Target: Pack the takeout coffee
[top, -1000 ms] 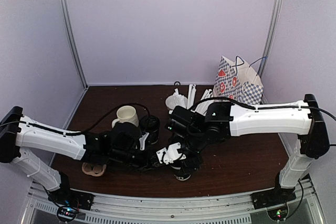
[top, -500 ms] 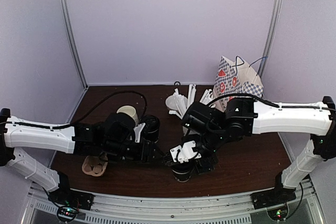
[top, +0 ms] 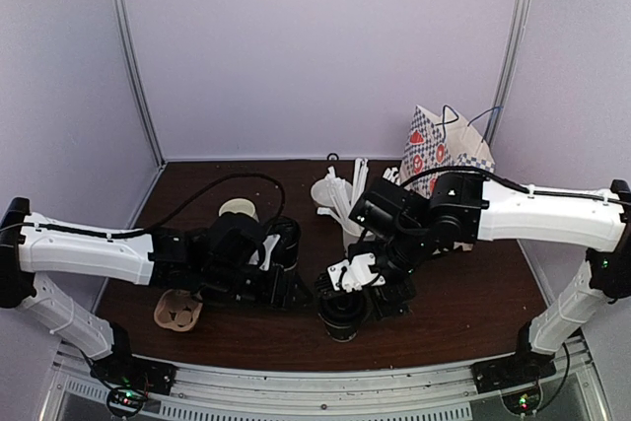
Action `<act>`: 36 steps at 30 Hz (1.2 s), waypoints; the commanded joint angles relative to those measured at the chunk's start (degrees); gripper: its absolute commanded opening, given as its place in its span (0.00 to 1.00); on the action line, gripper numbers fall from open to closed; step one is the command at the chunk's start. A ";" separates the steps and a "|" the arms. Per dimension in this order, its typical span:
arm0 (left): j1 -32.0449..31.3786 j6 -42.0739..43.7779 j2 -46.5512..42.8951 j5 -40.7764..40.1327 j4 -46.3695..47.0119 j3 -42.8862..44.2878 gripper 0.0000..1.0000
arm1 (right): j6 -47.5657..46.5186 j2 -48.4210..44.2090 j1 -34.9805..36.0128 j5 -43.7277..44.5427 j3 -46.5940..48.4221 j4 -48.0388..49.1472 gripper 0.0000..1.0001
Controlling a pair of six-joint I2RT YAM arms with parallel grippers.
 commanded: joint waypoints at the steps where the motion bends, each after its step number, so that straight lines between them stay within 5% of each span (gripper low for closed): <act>1: -0.32 0.20 0.23 0.60 3.02 -0.76 0.71 | -1.30 1.48 -1.69 -1.23 2.08 0.35 0.96; 15: -0.50 -1.20 0.87 2.60 7.06 -2.27 0.67 | -3.73 7.92 -2.12 -5.58 5.00 -1.03 0.96; 28: -0.43 -1.27 2.33 0.39 10.41 -1.34 0.63 | 4.17 7.53 -2.24 1.80 1.65 4.09 0.73; 36: 0.46 -3.79 4.34 1.20 16.35 -2.17 0.54 | 9.75 6.40 -2.36 5.77 -1.44 5.80 0.70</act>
